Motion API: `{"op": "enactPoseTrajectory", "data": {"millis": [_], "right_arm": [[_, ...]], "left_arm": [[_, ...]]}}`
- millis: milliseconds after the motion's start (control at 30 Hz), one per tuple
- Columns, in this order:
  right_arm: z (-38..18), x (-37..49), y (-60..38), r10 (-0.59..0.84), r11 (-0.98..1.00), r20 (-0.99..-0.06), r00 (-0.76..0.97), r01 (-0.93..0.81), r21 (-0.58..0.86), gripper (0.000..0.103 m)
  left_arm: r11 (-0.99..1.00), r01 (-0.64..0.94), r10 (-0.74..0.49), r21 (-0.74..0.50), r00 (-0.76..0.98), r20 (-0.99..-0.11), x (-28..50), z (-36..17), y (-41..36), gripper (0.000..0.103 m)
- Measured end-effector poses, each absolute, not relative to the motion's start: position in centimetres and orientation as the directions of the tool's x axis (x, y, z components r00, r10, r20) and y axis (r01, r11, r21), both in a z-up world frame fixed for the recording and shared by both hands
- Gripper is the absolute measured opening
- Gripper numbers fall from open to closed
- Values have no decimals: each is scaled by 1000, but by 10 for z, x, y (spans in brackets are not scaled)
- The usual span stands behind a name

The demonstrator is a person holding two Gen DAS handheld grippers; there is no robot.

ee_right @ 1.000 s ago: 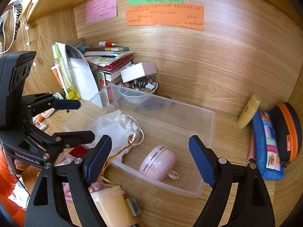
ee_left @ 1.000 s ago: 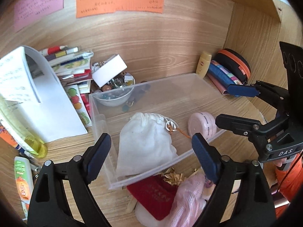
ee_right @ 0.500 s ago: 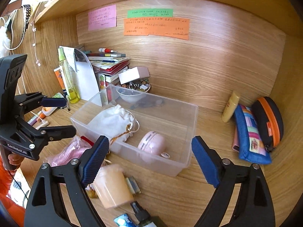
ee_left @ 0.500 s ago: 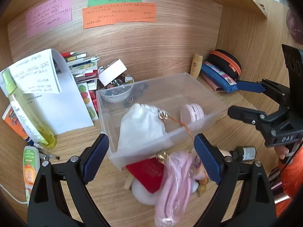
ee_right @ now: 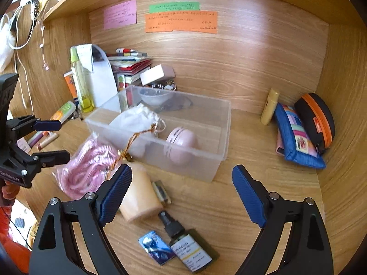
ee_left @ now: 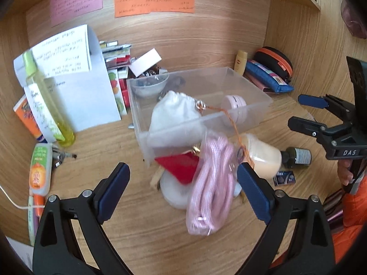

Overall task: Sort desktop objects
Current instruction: 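Move the left gripper to the bagged pink rope and the right gripper to the green bottle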

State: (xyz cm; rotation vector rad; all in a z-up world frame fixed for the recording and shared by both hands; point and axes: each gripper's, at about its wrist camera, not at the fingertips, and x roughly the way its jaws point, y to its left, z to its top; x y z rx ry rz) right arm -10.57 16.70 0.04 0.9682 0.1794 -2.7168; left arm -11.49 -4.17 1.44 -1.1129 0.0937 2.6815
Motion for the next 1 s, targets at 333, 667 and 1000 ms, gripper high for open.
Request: {"op": "enactPoseTrajectory", "data": {"millis": [333,667,1000], "right_arm": [[-28,-94,179,-194,-973,-682,-705,229,40,88],[-51,-83,190,-110,-987,-721,-684,158,0,88],[-69,-86,204,-92,-994,-763,-640,101,35,88]], "left_arm": [[-969,-225,222,-99,-631,-743,-113,-8,-39,96],[-951,-287,273,-116,-601,-751,-114,-17,-21,96],[-955,-274,256,-111,-576,-776,-110,-27,-15,95]]}}
